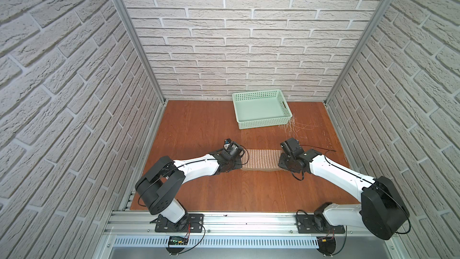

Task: Fold the square dishcloth
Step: Fold the cleaning item at the center of the board, then smooth out the cleaning item at the center of the board.

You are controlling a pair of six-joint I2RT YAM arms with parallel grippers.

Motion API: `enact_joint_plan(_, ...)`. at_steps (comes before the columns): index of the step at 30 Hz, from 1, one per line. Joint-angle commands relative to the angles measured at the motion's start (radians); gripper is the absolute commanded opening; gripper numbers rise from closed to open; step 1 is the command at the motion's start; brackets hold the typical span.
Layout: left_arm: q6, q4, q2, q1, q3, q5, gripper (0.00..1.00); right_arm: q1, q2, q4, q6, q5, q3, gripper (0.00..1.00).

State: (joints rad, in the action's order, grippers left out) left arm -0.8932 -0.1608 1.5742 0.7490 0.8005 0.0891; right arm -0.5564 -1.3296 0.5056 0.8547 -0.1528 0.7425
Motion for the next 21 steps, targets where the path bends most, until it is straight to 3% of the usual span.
enact_joint_plan(1, -0.001, 0.001, 0.01, -0.006, 0.02, -0.01, 0.33, -0.008, -0.03, -0.027, 0.025, 0.001, -0.009, 0.36)
enact_joint_plan(9, 0.001, 0.035, 0.036, -0.006, 0.024, -0.052, 0.25, -0.008, -0.065, -0.039, 0.036, -0.011, -0.024, 0.35)
enact_joint_plan(14, 0.004, 0.041, 0.049, -0.003, 0.031, -0.069, 0.17, -0.008, -0.075, -0.04, 0.031, -0.028, -0.023, 0.2)
enact_joint_plan(21, 0.004, 0.042, 0.053, 0.001, 0.026, -0.08, 0.13, -0.008, -0.088, -0.027, 0.01, -0.062, -0.012, 0.08)
